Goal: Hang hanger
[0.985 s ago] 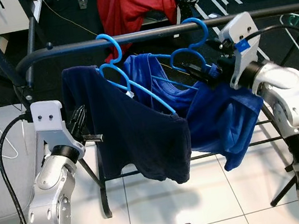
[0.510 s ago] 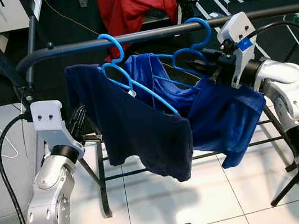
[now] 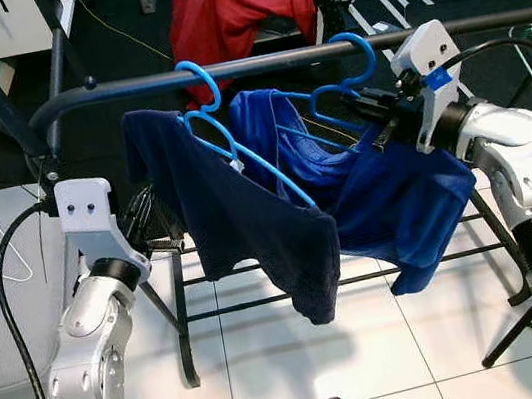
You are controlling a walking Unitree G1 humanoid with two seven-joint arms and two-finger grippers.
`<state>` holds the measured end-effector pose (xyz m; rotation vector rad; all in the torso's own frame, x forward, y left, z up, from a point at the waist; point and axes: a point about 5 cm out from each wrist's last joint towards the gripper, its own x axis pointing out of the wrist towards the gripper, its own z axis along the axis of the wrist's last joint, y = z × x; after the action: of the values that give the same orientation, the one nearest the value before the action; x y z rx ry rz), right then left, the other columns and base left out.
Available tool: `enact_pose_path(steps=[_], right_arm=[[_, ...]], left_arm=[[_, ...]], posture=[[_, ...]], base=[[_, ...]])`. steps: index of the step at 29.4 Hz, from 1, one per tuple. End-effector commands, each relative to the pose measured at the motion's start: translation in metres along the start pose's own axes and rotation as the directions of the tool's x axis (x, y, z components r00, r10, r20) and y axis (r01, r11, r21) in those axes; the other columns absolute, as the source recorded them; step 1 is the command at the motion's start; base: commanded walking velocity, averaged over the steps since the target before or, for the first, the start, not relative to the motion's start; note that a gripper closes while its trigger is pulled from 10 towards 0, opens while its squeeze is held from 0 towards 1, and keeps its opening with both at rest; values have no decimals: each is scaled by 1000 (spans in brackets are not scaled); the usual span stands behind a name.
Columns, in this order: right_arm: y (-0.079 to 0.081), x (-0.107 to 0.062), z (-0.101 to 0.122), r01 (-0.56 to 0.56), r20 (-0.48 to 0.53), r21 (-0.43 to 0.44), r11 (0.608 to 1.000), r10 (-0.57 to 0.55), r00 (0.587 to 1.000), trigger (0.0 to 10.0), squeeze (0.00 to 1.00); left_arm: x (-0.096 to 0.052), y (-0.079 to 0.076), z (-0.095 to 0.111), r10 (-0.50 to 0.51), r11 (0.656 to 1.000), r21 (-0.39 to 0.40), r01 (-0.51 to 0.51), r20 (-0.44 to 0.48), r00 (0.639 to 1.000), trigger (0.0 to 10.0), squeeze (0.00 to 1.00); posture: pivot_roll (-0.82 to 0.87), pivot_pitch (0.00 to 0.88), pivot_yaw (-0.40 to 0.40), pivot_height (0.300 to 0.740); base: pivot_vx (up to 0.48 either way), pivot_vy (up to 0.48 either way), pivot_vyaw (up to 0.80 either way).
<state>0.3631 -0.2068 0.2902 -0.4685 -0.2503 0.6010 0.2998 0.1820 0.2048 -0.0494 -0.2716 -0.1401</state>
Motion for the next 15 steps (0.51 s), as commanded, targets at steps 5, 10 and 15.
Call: enact_pose_path(steps=[5,10,15], right_arm=[[15,4,11,270,34,-166,948,-269,963,0,0],[54,6,9,299,61,-152,942,-293,954,0,0],[70,5,8,332,67,-87,939,-327,943,0,0]], left_arm=[[-1,-2,-1,-18,999,28,18,-15,1000,10000,0],[1,-8,-3,-40,999,23,40,-19,999,10000,0],[4,-9,-3,-45,999,22,46,-17,999,10000,0]], posture=[[-60,220,6,740],[-62,218,10,740],[-63,217,10,740]], base=[[0,0,0],[0,0,0],[0,0,0]])
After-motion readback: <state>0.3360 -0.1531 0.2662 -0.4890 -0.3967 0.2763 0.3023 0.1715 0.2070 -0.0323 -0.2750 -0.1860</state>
